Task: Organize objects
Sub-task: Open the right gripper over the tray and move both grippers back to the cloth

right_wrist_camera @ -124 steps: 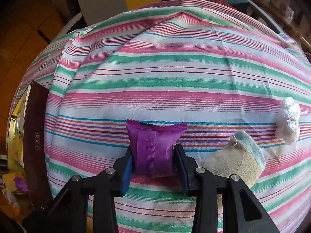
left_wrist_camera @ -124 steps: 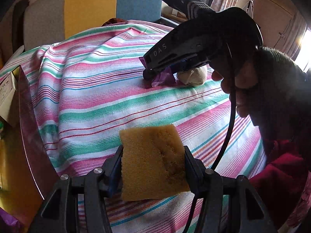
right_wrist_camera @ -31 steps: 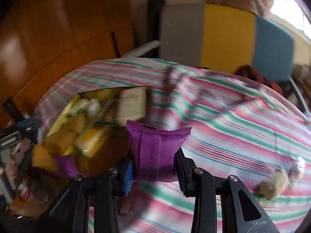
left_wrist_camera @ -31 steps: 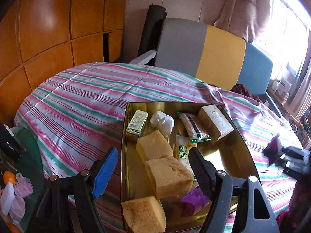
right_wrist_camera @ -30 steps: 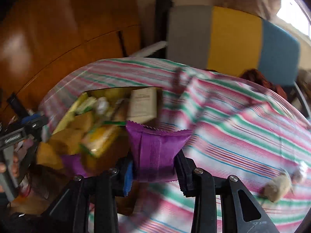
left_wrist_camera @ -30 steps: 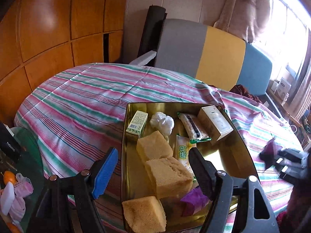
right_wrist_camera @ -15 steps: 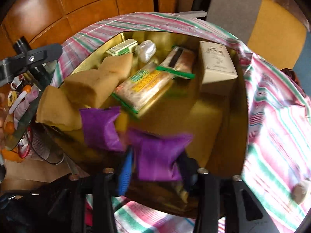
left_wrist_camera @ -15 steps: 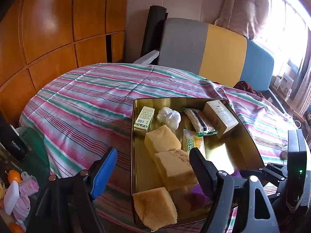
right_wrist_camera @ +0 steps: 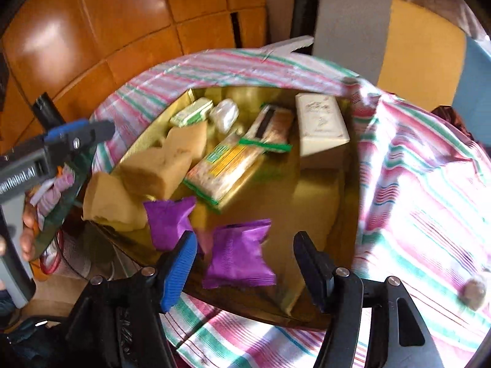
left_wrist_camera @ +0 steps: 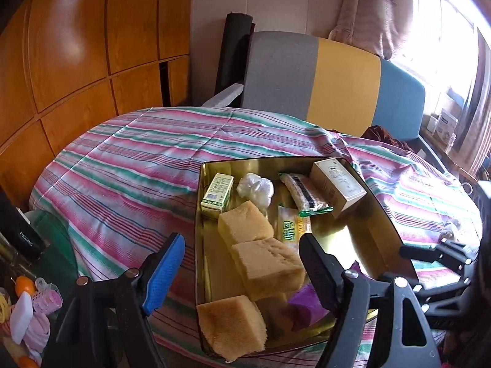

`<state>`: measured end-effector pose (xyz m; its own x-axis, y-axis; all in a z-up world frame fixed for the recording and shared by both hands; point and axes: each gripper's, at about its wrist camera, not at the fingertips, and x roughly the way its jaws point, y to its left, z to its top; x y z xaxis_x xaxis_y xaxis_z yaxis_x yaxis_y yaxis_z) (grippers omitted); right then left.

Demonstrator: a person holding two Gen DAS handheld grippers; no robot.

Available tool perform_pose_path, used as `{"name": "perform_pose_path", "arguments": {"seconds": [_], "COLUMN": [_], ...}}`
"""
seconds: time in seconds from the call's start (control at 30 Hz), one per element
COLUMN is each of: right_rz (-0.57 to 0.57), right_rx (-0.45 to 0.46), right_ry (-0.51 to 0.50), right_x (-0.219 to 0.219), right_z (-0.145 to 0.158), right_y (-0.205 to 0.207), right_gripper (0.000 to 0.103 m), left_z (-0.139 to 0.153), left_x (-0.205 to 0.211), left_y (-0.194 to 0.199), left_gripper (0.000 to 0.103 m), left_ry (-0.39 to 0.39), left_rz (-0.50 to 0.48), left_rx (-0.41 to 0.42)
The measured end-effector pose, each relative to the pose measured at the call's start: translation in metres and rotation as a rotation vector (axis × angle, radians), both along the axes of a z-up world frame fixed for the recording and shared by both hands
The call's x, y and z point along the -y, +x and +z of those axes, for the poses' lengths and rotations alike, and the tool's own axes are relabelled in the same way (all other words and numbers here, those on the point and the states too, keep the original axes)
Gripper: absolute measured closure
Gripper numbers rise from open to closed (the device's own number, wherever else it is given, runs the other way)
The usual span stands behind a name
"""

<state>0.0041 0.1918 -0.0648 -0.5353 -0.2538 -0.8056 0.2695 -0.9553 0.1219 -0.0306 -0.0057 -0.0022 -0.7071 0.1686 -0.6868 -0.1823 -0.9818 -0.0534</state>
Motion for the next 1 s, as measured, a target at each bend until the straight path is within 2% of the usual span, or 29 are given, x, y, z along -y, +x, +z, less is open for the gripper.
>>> {"name": "perform_pose_path", "arguments": {"seconds": [0.33, 0.57, 0.6, 0.63, 0.77, 0.87, 0.93, 1.0], "right_rz": [-0.198, -0.395, -0.427, -0.462, -0.634, -0.794, -0.908, -1.016], "right_rx": [-0.060, -0.094, -0.100, -0.107, -0.138, -0.153, -0.152, -0.151], "right_ry": [-0.033, -0.014, -0.011, -0.009, -0.004, -0.010, -0.036, -0.106], "right_x": [-0.076, -0.163, -0.179, -0.194, -0.261, -0.312, -0.344, -0.370], "right_z": [0.023, 0.038, 0.041, 0.043, 0.049, 0.044, 0.036, 0.027], "right_y": [0.014, 0.030, 0.033, 0.035, 0.049, 0.065, 0.080, 0.096], "right_gripper": [0.033, 0.033, 0.029, 0.026, 0.025, 0.024, 0.024, 0.024], "left_z": [0.005, 0.012, 0.014, 0.015, 0.016, 0.014, 0.014, 0.010], "left_x": [-0.033, -0.072, -0.078, -0.083, -0.112, -0.142, -0.162, -0.189], "left_y": [0.005, 0.009, 0.009, 0.008, 0.004, 0.001, 0.002, 0.003], "left_gripper": [0.025, 0.025, 0.025, 0.025, 0.025, 0.025, 0.025, 0.025], "left_ry": [-0.033, -0.022, -0.013, -0.004, 0.030, 0.071, 0.085, 0.070], "left_rz": [-0.083, -0.204, -0.217, -0.231, -0.304, -0.380, -0.431, -0.490], "left_rx": [-0.003, -0.005, -0.005, -0.002, 0.040, 0.100, 0.120, 0.149]}}
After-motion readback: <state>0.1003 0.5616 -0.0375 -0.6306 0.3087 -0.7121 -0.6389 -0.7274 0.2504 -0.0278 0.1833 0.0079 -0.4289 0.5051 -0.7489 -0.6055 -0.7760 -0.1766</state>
